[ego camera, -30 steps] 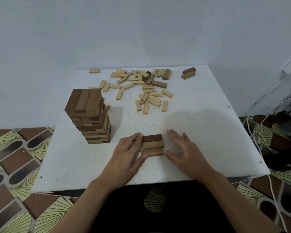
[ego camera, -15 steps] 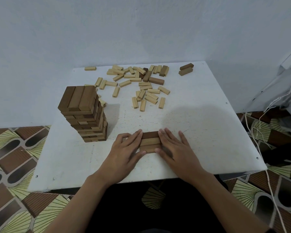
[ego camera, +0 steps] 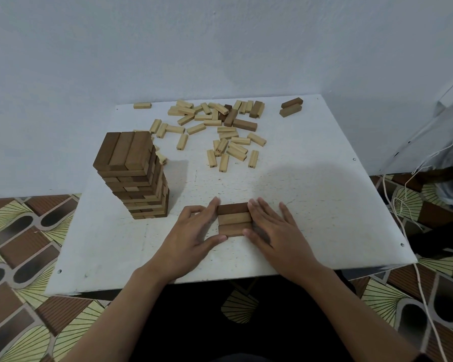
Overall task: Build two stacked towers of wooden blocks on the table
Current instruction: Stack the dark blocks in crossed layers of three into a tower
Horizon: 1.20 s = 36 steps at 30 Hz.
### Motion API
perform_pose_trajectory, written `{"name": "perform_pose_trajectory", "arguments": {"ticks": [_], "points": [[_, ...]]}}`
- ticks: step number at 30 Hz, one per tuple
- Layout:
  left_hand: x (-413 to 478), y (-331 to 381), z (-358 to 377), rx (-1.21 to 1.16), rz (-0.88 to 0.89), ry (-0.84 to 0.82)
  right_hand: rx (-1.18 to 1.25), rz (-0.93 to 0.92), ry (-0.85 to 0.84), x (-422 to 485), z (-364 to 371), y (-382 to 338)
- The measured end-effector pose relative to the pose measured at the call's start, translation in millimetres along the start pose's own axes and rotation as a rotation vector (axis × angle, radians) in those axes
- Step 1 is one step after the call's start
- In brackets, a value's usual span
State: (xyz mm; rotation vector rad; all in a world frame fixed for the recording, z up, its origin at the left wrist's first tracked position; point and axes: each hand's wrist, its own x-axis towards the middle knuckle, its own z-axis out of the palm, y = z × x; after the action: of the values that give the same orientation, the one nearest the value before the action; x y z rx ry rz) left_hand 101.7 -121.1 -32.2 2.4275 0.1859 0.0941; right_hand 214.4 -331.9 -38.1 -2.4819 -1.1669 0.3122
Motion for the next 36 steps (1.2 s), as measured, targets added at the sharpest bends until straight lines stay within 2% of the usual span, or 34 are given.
{"name": "perform_pose_trajectory", "arguments": {"ticks": [17,20,24,32,36], "points": [[1.7,-1.9,2.3,0.003,-0.004,0.009,0.021,-0.031,0.041,0.5,3.8,4.2],[2.3,-0.7,1.0,0.006,0.003,0.008,0.133,-0.013,0.061,0.6,0.0,2.6],[1.5,1.7,0.2,0.004,-0.002,0.006,0.308,0.099,0.110,3.5,-26.9,2.2],[0.7,4.1,-0.4,-0.008,0.013,0.015,0.055,-0.031,-0.137,33.0,-50.8,6.5],[1.6,3.0,-0.3,-0.010,0.013,0.011,0.034,-0.059,-0.134,38.7,-49.0,8.5]]}}
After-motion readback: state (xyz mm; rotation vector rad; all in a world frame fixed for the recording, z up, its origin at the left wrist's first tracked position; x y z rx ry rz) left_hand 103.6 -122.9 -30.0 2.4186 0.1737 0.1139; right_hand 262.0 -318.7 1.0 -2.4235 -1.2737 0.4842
